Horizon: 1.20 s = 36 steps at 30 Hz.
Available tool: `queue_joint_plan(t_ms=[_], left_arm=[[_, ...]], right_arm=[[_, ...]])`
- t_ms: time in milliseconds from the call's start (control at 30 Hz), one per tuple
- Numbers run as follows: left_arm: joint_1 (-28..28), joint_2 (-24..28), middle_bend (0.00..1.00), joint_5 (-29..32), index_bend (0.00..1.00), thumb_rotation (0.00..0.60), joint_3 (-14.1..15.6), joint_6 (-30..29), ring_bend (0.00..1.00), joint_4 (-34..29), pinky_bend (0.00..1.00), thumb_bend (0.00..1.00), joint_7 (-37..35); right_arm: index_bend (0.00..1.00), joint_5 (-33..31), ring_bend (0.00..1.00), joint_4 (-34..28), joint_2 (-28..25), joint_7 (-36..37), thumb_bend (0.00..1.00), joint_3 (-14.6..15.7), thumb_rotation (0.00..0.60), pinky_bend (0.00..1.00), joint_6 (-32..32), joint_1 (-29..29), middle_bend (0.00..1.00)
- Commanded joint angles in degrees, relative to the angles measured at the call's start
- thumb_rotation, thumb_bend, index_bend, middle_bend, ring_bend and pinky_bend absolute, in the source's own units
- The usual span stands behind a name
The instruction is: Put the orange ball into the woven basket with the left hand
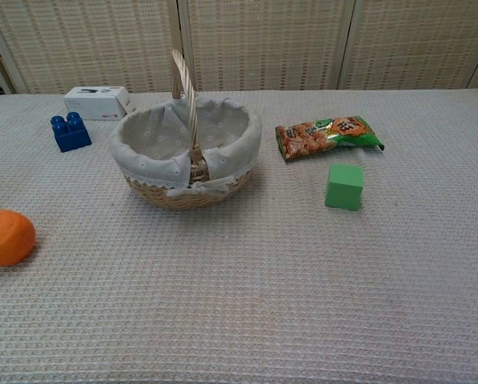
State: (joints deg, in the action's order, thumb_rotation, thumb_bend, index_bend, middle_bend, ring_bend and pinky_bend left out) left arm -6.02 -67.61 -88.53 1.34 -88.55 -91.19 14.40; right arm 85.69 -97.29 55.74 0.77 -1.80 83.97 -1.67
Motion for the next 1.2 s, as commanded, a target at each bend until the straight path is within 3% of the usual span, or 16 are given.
queue_joint_plan(t_ms=[33, 300, 400, 633, 833, 1200], left_arm=[[0.13, 0.08, 0.00, 0.10, 0.00, 0.600, 0.04, 0.29, 0.04, -0.27, 0.17, 0.36, 0.09], [-0.52, 0.08, 0.00, -1.19, 0.00, 0.600, 0.44, 2.34, 0.04, -1.70, 0.17, 0.36, -1.46], [-2.49, 0.66, 0.00, -0.42, 0.00, 0.600, 1.23, 7.73, 0.01, -3.00, 0.17, 0.36, -0.27], [-7.60, -3.20, 0.00, 5.00, 0.00, 0.600, -0.57, 18.43, 0.00, -0.45, 0.17, 0.36, 2.69], [-9.77, -7.65, 0.00, 6.46, 0.00, 0.600, -2.48, 19.97, 0.00, 3.58, 0.17, 0.36, 4.04], [-11.19, -8.41, 0.00, 9.80, 0.00, 0.600, -2.28, 23.43, 0.00, 4.64, 0.17, 0.36, 4.95]], right_arm=[[0.00, 0.17, 0.00, 0.03, -0.16, 0.32, 0.27, 0.09, 0.600, 0.13, 0.28, 0.20, 0.00], [0.00, 0.23, 0.00, 0.12, 0.21, 0.05, 0.27, 0.04, 0.600, 0.13, 0.23, 0.12, 0.00], [0.00, -0.69, 0.00, -0.21, 0.44, -1.18, 0.27, -0.13, 0.600, 0.13, -0.99, -0.41, 0.00], [0.00, -0.26, 0.00, -0.63, 0.04, -1.67, 0.27, 0.37, 0.600, 0.13, -2.11, -0.84, 0.00], [0.00, -0.89, 0.00, -0.60, -0.12, -1.44, 0.27, 0.12, 0.600, 0.13, -2.61, -1.13, 0.00], [0.00, -0.38, 0.00, -0.62, -0.16, -1.35, 0.27, 0.41, 0.600, 0.13, -1.95, -0.80, 0.00]])
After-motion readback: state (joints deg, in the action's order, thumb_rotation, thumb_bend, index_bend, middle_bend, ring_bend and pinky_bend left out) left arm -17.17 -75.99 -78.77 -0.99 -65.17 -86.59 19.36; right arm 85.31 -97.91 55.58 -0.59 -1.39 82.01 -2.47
